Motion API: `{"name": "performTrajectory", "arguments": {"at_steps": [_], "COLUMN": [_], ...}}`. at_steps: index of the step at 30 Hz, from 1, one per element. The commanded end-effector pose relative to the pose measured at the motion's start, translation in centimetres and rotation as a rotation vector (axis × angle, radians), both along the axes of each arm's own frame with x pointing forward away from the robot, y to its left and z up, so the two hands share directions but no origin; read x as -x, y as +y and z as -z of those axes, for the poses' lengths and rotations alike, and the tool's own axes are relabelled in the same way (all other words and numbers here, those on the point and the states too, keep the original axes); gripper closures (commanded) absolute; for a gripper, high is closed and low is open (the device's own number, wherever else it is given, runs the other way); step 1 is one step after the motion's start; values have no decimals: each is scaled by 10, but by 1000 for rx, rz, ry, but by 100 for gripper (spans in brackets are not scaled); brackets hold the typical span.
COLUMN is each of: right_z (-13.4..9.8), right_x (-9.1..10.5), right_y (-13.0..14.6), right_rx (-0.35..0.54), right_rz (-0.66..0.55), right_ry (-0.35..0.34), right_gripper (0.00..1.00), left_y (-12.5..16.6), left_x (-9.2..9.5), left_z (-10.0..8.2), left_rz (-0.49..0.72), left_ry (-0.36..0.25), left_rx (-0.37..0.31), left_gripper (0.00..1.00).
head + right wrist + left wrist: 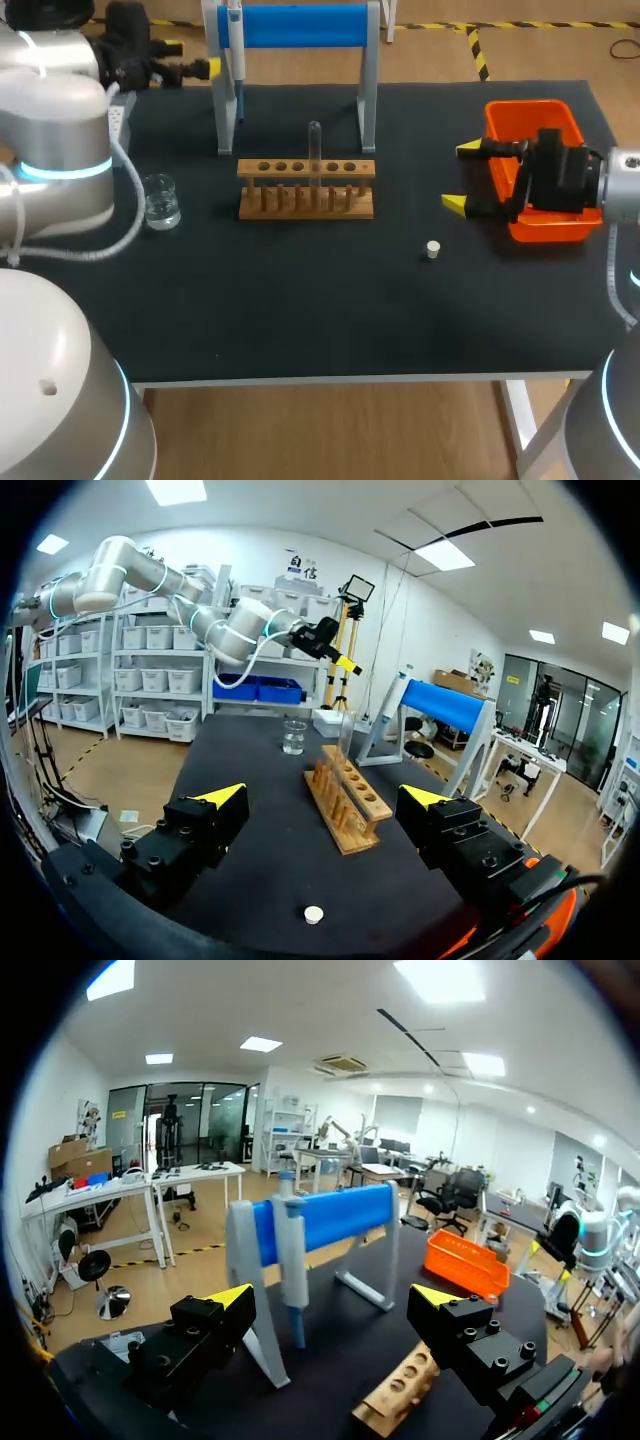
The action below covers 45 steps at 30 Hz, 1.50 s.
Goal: Invert the test tube, pick up the pipette, mount the tip to pipette, aspirate from beaker and dispense into the tube, eject the tip, return the pipette, and cap with the stopper.
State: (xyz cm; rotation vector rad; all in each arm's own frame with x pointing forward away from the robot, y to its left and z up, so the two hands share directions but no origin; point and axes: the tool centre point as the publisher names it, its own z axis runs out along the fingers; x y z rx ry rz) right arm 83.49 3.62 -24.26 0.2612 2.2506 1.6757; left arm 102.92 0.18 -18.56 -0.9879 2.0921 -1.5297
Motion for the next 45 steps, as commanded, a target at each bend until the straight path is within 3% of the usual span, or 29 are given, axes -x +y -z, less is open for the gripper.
{"name": "performTrajectory", "arguments": {"at_steps": [1,9,18,24,37,45], "right_z": [0,0,0,0,0,-1], "right_x": [1,1,1,1,1,-32], "right_y": [1,1,1,1,1,29], "right_rx": [1,1,1,1,1,-40], "right_rz": [2,2,2,2,2,-163], "right_ry": [-1,-1,-1,-1,-1,-12], "right_gripper": [0,0,0,0,0,0], "left_y": [-10,-44,-63,-65,-65,-65], "left_x": [70,131,165,164,164,164], "left_z": [4,16,39,48,48,48], "left_rz": [2,97,165,163,163,163], "left_ry": [-68,-104,-61,-11,-11,-11], "left_rx": [13,-23,-47,-73,-73,-73], "left_gripper": [0,0,0,0,0,0]}}
